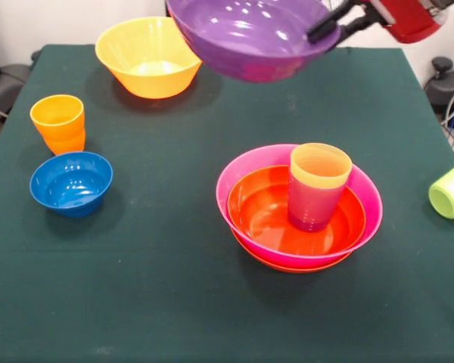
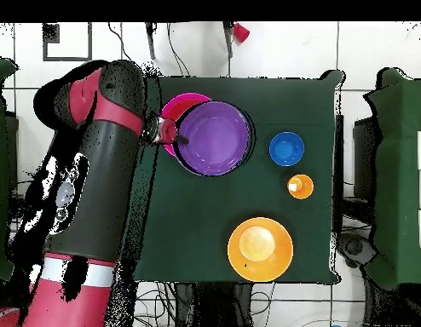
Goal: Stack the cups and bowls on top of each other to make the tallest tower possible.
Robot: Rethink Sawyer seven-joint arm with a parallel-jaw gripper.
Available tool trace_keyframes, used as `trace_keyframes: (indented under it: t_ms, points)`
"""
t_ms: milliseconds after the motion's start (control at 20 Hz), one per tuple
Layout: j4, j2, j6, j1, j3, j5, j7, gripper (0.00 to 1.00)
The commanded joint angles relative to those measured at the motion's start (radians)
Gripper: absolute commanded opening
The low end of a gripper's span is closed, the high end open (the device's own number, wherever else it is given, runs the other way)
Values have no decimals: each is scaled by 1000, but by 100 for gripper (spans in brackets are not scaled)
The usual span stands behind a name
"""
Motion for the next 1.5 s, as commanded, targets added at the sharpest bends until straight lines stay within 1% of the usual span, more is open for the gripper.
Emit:
trace_keyframes:
  t_ms: [50,100,250,300,400,450,500,600,700,800,950,1000,1050,1100,1250,1350,1500]
  points:
    - [80,-80,154,-62,277,38,-383,0]
    - [97,-93,125,-67,292,43,-376,0]
    - [118,-112,93,-86,341,52,-373,0]
    - [120,-114,76,-88,348,57,-338,0]
    - [141,-128,4,-101,381,73,-298,0]
    - [155,-136,-18,-109,399,82,-294,0]
    - [183,-150,-85,-121,428,100,-275,0]
    - [213,-166,-156,-137,455,111,-254,0]
    - [224,-172,-214,-145,467,103,-232,0]
    - [230,-176,-246,-151,477,91,-228,0]
    - [230,-179,-260,-158,488,78,-206,0]
    - [208,-167,-256,-161,496,75,-205,0]
    - [206,-168,-259,-164,501,71,-209,0]
    - [174,-151,-254,-168,508,67,-217,0]
    - [144,-142,-264,-176,524,50,-238,0]
    - [125,-133,-255,-182,533,49,-229,0]
    - [89,-117,-216,-194,550,55,-222,0]
